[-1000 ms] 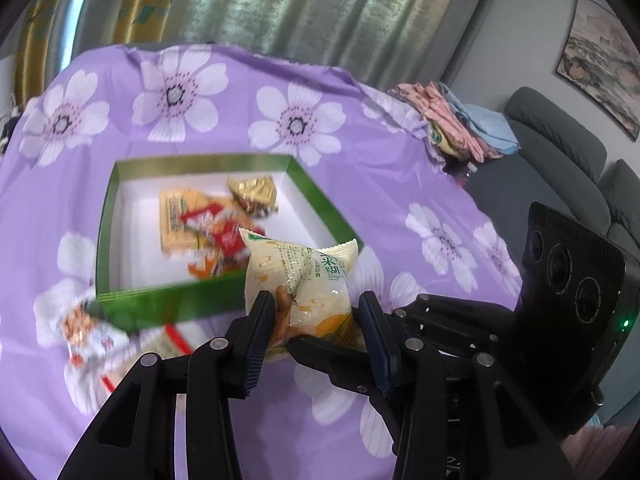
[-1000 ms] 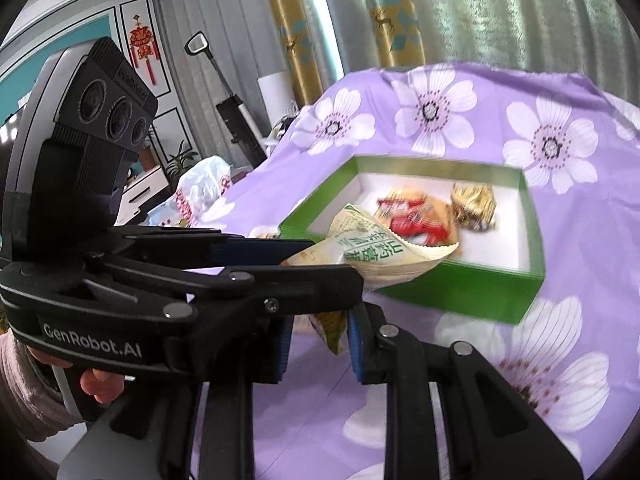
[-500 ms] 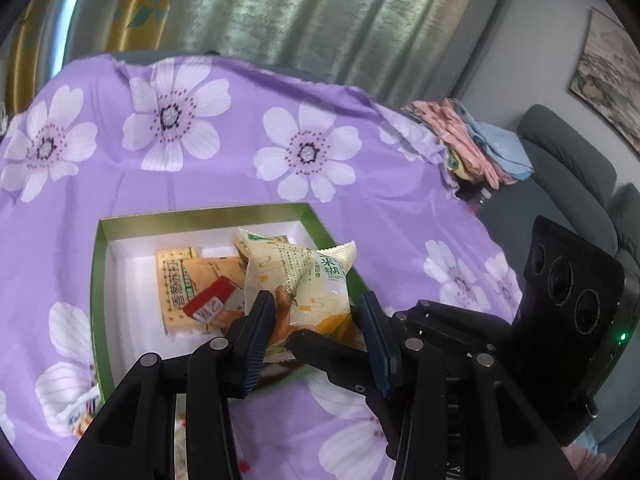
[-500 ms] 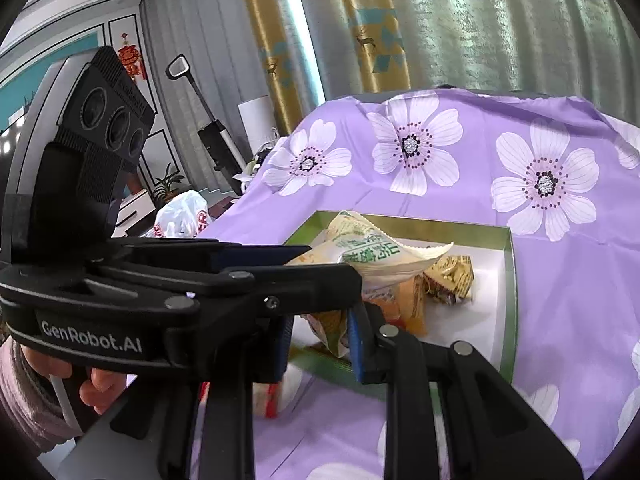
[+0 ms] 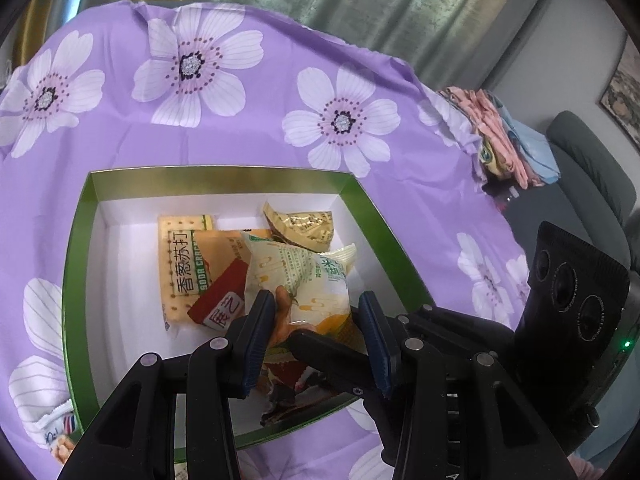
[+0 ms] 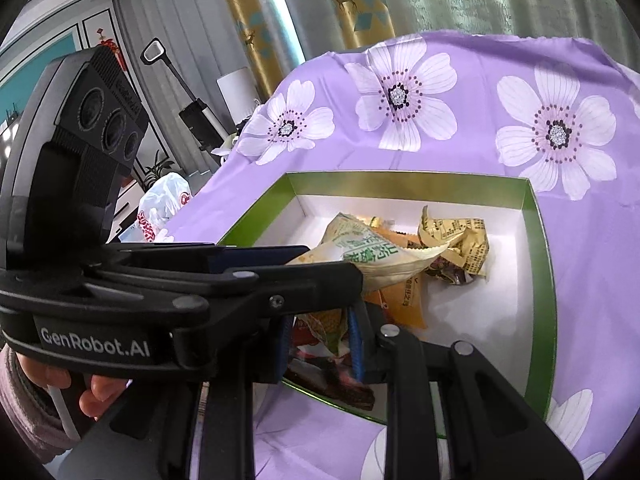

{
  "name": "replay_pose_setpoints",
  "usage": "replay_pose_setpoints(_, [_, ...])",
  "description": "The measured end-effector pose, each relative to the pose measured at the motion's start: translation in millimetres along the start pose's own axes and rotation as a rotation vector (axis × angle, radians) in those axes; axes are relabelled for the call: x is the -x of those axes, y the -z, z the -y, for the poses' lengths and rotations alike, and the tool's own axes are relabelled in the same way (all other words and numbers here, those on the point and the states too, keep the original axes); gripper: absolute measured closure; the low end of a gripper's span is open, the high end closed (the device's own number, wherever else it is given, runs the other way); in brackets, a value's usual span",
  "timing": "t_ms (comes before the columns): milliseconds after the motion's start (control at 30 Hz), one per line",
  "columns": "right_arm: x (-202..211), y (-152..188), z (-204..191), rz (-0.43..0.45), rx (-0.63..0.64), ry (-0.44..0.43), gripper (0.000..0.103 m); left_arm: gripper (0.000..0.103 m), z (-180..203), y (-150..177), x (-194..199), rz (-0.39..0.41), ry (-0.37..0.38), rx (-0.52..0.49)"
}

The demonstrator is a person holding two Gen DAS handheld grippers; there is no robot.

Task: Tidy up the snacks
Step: 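Carry the clear bag over the green box and lower it, then open the left tool to release the clear bag into the box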

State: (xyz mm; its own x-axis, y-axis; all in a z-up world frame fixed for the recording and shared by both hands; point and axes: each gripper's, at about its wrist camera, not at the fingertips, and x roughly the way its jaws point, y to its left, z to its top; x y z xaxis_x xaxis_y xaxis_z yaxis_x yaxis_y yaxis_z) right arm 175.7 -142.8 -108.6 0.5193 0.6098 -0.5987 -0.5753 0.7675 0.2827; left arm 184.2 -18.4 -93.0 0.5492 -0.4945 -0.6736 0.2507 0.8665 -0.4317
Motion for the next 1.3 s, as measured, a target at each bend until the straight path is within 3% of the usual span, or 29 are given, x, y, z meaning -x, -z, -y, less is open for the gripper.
replay_pose_setpoints(433, [-2,-2,-2,-0.024,0.006,0.017,0.076,0.059,0,-2,-1,-0.003,-0.031,0.008])
replay_pose_setpoints(633, [3,-2,-4,-0.023,0.015,0.042,0.056,0.058,6,2,3,0.011,-0.076,-0.011])
replay_pose_setpoints(700, [5,-1,-5,-0.022,0.019,0.053,0.053,0.05,10,4,6,0.016,-0.096,-0.026])
replay_pose_setpoints(733, [6,-1,-5,-0.023,0.018,0.058,0.052,0.039,11,5,8,0.022,-0.101,-0.028])
replay_pose_setpoints(800, [9,0,-5,-0.022,0.017,0.066,0.047,0.026,12,6,12,0.037,-0.107,-0.031])
replay_pose_setpoints(1067, [26,3,-10,-0.003,0.032,0.111,0.029,0.021,20,11,34,0.091,-0.186,-0.06])
replay_pose_setpoints(1200, [38,5,-12,0.013,0.032,0.153,0.014,0.001,26,14,44,0.11,-0.22,-0.078])
replay_pose_setpoints(1300, [46,6,-14,0.023,0.035,0.179,0.01,0.001,31,17,54,0.137,-0.231,-0.088])
